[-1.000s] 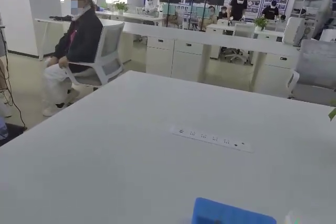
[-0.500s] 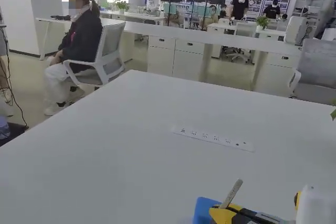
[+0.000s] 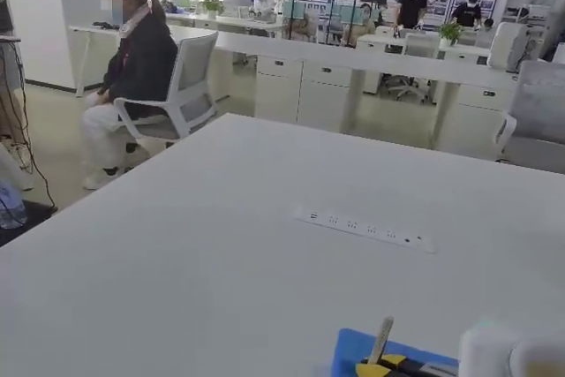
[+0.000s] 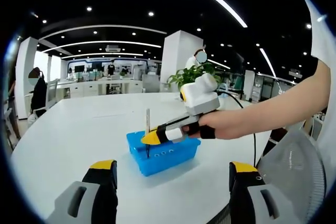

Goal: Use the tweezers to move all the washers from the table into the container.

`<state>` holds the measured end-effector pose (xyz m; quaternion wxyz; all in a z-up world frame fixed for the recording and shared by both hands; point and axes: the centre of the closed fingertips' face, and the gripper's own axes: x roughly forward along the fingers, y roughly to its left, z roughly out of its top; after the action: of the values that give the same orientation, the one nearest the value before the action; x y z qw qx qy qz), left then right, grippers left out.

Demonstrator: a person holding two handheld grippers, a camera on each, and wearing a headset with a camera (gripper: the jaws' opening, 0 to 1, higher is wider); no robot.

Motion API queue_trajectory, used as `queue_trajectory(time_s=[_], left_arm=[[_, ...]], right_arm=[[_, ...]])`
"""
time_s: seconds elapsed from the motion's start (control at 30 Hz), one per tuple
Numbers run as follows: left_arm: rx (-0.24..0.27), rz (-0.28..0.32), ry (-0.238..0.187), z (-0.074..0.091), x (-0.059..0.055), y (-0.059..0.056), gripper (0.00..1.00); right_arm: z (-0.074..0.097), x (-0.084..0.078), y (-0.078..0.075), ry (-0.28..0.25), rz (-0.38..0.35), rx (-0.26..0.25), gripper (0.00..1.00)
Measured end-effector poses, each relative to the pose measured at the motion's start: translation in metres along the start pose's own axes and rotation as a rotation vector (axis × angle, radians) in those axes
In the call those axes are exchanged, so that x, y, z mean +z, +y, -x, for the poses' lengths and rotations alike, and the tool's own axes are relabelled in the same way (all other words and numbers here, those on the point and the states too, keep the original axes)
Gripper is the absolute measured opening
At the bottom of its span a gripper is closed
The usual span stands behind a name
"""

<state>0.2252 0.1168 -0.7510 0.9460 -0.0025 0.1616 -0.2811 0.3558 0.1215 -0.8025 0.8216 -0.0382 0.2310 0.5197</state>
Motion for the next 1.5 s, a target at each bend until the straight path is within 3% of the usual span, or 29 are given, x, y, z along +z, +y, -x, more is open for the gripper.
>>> queue_trajectory(time_s=[0.13,0.4,0.6,0.67,0.73,0.77,0.87,0.97,1.1,1.2,1.3,1.43,1.5], left_arm=[[-0.004,0.004,-0.001,-0.001,0.0,-0.001,0.89],[-0.033,0.027,0.017,-0.001,-0.005,-0.003,0.85],[-0.031,0.018,0.036,-0.001,-0.008,-0.003,0.83],[-0.032,0.005,0.064,0.0,-0.013,-0.002,0.79],[-0.037,-0.036,0.12,0.002,-0.022,0.001,0.74],[-0.043,-0.038,0.127,0.003,-0.024,0.001,0.71],[-0.079,0.041,0.119,0.006,-0.024,-0.001,0.61],[-0.13,0.145,0.088,0.01,-0.014,-0.001,0.48],[-0.142,0.079,0.085,0.016,0.002,0.007,0.36],[-0.183,0.065,0.086,0.018,0.015,0.007,0.28],[-0.252,0.072,0.076,0.022,0.03,0.003,0.16],[-0.317,0.075,0.053,0.025,0.054,0.001,0.19],[-0.372,0.049,0.058,0.027,0.063,-0.006,0.17]], right_arm=[[-0.002,-0.002,-0.002,0.011,0.052,-0.003,0.04],[-0.005,-0.009,-0.003,0.038,0.093,0.002,0.04],[-0.003,-0.008,-0.001,0.03,0.117,0.008,0.04],[-0.002,-0.008,-0.002,0.031,0.126,0.002,0.05],[0.002,0.002,-0.002,-0.001,0.144,-0.011,0.05],[0.005,0.013,-0.001,-0.035,0.146,-0.013,0.05],[0.017,0.036,0.0,-0.094,0.175,-0.019,0.04],[0.032,0.048,0.006,-0.122,0.186,-0.014,0.04],[0.051,0.052,0.021,-0.143,0.19,0.019,0.04],[0.064,0.047,0.035,-0.131,0.195,0.061,0.04],[0.079,0.036,0.056,-0.1,0.205,0.135,0.04],[0.094,0.018,0.076,-0.03,0.266,0.223,0.04],[0.101,0.009,0.088,0.011,0.292,0.286,0.04]])
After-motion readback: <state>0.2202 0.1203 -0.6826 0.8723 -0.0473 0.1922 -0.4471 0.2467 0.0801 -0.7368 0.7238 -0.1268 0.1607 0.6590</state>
